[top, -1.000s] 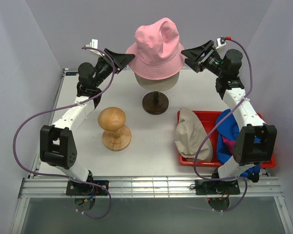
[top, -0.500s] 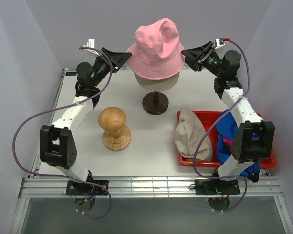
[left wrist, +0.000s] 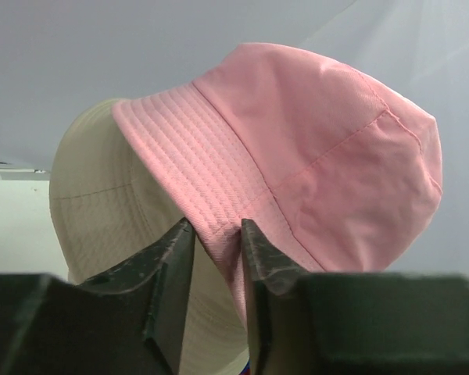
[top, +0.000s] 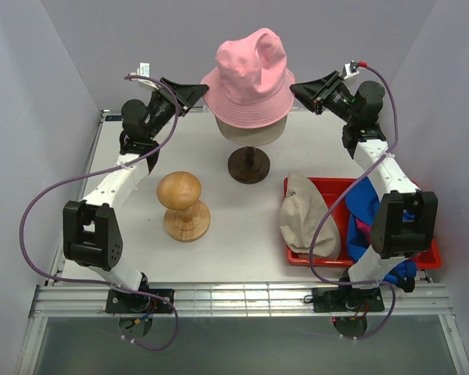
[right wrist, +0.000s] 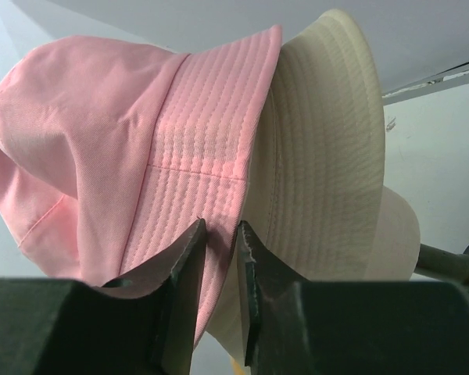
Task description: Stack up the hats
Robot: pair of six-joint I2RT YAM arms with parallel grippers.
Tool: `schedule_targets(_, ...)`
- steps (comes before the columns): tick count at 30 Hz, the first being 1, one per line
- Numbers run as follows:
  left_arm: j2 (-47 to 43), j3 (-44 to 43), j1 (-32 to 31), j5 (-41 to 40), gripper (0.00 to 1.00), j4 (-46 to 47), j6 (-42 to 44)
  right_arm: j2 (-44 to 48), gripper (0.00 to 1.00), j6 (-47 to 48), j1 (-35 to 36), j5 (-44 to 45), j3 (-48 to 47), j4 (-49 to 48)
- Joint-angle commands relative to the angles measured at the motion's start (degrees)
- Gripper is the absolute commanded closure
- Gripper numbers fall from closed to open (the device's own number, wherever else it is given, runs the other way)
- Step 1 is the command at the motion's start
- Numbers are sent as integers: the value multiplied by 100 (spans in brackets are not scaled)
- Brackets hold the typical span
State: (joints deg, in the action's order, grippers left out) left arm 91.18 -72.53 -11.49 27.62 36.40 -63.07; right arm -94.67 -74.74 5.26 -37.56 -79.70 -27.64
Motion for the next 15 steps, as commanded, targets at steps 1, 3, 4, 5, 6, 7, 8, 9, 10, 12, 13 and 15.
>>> schedule_targets(1, -83, 20, 32, -19, 63, 16, 58, -34, 73, -6, -16, -93, 34, -348)
schedule_targets(3, -65, 29, 41, -20, 75, 16, 66, -42, 74, 29, -16, -93, 42, -339)
schedule_targets(4, -65, 46, 32, -11, 79, 16, 75, -42, 75, 38, -16, -93, 51, -330)
schedule_targets(5, -56, 55, 41, -11, 82, 16, 67, -51, 75, 47, -25, -102, 51, -330)
schedule_targets(6, -56, 72, 41, -11, 86, 16, 67, -60, 77, 65, -16, -102, 51, -313)
schedule_targets(7, -47, 116, 41, -11, 93, 7, 75, -69, 77, 100, -16, -111, 51, -286)
schedule_targets(8, -39, 134, 41, -19, 96, -2, 75, -69, 78, 126, -16, -111, 51, -269)
schedule_targets(9, -30, 151, 41, -28, 98, -10, 84, -78, 79, 161, -16, -111, 51, -190)
schedule_targets(10, -12, 178, 32, -28, 100, -45, 102, -78, 80, 205, -16, -111, 51, -155)
schedule_targets(12, 23, 213, 32, -28, 100, -89, 102, -86, 82, 328, -16, -85, 77, -40)
schedule_targets(13, 32, 222, 41, -46, 100, -116, 93, -86, 83, 372, -16, -76, 78, 56)
schedule_targets(15, 76, 240, 41, -37, 100, -151, 93, -104, 85, 513, -16, -50, 113, 162)
